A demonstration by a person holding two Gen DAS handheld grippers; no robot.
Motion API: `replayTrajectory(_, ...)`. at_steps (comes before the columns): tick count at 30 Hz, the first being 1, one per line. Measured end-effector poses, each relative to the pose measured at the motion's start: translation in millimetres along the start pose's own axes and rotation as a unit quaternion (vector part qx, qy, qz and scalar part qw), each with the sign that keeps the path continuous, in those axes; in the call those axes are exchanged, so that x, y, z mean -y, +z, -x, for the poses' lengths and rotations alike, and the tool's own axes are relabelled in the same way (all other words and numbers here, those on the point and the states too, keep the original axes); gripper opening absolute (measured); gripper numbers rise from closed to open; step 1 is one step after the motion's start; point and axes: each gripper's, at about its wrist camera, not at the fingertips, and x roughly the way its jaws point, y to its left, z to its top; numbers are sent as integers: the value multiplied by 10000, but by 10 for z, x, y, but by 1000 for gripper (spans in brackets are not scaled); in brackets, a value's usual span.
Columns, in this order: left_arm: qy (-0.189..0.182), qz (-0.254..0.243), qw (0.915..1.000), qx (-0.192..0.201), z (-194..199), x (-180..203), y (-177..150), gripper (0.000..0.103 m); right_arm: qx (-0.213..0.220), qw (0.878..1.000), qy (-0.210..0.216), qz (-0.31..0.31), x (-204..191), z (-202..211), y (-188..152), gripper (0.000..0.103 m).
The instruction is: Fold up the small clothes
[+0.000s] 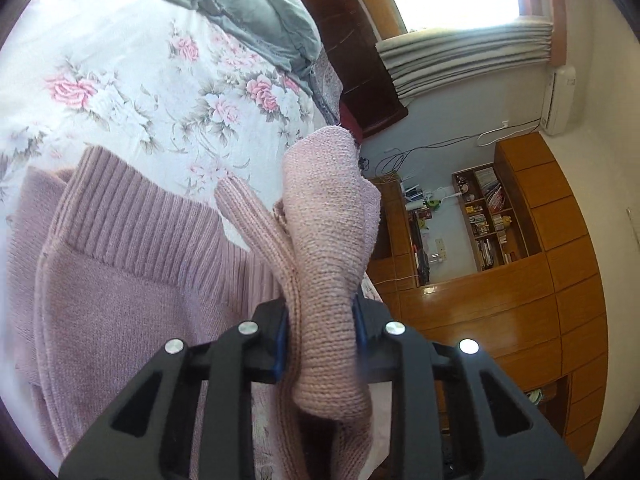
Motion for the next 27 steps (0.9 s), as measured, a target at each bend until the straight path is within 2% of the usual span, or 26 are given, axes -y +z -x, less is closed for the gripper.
replayTrajectory(3,316,-162,9993,140,248,-48,78,24,-86,9998,65,170,-146,-202,92,14)
replayTrajectory(8,558,174,9980,231,477,-489,118,24,-480,9981,-81,386,-279,-685,133,14)
replayTrajectory(16,812,604,9948,133,442,-1195,36,24,-1094,9930,-427,101,-116,-1356,-79,14)
replayTrajectory(22,859,654,9940,155,405,-1400,-62,27,-1311,9894,-613,-68,15,-1568,-266,17)
replayTrajectory(27,1241,554,9905,193,515,-1330,-82,44,-1149,9922,-481,37,-20,-1586,-283,37)
